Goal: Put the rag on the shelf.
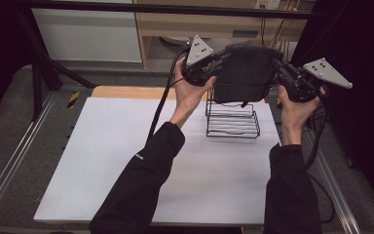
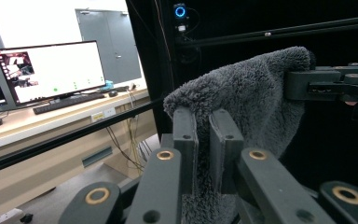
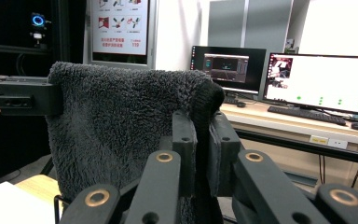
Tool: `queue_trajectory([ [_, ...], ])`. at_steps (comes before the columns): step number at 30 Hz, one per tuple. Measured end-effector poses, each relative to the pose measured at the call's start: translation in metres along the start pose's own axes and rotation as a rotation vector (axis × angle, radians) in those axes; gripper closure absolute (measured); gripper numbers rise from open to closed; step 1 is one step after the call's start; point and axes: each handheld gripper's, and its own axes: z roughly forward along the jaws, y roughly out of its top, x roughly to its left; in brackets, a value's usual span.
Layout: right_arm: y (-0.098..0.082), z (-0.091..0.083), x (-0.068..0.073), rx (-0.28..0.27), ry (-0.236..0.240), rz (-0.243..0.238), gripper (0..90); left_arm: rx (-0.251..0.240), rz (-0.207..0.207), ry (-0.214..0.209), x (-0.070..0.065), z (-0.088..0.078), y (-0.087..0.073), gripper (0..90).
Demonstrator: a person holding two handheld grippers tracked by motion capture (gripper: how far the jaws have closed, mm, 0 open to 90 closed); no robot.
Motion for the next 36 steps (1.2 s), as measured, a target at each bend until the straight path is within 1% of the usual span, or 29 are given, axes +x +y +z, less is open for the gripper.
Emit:
queue_trajectory([
  [5, -0.005, -0.003, 0.000, 0.009, 0.000, -0.002, 83.8, 0.009, 0.007, -0.004, -0.002, 0.000, -0.003, 82.1],
  [12, -0.009, -0.007, 0.000, 0.010, 0.004, -0.009, 83.8, 0.008, 0.018, -0.017, -0.006, -0.003, -0.005, 82.1],
  [17, -0.012, -0.011, 0.000, 0.009, 0.007, -0.013, 83.8, 0.011, 0.037, -0.021, -0.010, -0.005, -0.008, 82.1],
  [21, -0.015, -0.013, 0.001, 0.010, 0.010, -0.011, 83.8, 0.013, 0.041, -0.025, -0.012, -0.007, -0.010, 82.1],
  [25, -0.018, -0.016, 0.002, 0.007, 0.014, -0.018, 83.8, 0.015, 0.044, -0.032, -0.015, -0.009, -0.012, 82.1],
  [28, -0.019, -0.018, 0.002, 0.009, 0.019, -0.022, 83.7, 0.016, 0.038, -0.037, -0.016, -0.010, -0.015, 82.1],
  [36, -0.028, -0.021, 0.002, 0.032, 0.032, -0.020, 83.4, 0.044, 0.056, -0.038, -0.022, -0.012, -0.021, 82.0],
])
